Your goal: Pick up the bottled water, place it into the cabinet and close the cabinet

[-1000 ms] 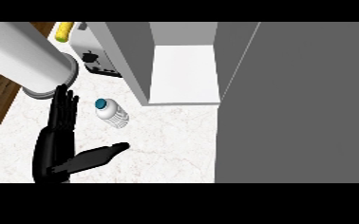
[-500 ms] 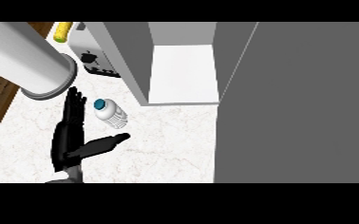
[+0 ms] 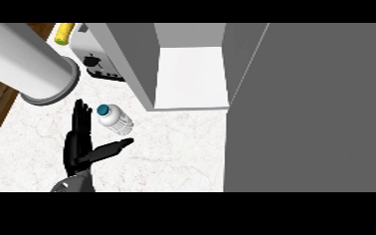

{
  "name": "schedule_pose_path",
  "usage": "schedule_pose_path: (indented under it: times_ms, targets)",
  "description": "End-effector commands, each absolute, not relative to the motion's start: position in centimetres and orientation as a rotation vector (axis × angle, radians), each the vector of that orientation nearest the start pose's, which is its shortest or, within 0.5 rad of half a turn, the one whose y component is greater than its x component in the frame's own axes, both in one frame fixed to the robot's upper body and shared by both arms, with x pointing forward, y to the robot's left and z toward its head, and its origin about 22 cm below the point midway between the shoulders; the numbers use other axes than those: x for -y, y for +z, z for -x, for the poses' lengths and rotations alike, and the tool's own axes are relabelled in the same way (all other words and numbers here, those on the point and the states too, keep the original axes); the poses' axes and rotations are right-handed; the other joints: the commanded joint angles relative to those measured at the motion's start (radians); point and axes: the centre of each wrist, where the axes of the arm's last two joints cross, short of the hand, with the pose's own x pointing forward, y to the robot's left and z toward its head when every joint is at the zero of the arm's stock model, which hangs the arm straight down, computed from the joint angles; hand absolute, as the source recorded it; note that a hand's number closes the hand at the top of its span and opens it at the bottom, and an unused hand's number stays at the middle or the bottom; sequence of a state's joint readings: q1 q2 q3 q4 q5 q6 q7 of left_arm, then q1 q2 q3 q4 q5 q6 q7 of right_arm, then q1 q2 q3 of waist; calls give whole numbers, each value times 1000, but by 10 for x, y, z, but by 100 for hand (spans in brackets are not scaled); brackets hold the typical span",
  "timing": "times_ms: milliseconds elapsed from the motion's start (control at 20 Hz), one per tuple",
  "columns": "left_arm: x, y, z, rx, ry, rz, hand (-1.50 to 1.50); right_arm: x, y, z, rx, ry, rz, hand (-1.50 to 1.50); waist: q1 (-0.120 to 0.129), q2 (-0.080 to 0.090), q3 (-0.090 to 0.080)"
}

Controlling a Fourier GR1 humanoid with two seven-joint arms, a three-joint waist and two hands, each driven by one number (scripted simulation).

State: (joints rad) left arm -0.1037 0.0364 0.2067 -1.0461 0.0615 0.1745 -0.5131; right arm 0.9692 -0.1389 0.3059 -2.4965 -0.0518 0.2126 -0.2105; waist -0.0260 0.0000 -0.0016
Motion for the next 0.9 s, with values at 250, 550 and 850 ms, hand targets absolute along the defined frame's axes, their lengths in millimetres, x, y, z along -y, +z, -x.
schedule_pose_path:
  times_ms: [250,550,850]
  targets:
    - [-262,-143,-247,1624,246,-118,-150,233,130,-35,1849,76,-190,-150,-7,5,-1]
    - [-268,-146,-260,1632,298,-30,-150,228,137,-26,1849,51,-163,-150,-7,3,-1]
    - [-243,-160,-260,1662,382,-56,150,224,127,-33,1820,58,-165,-150,-1,7,-1]
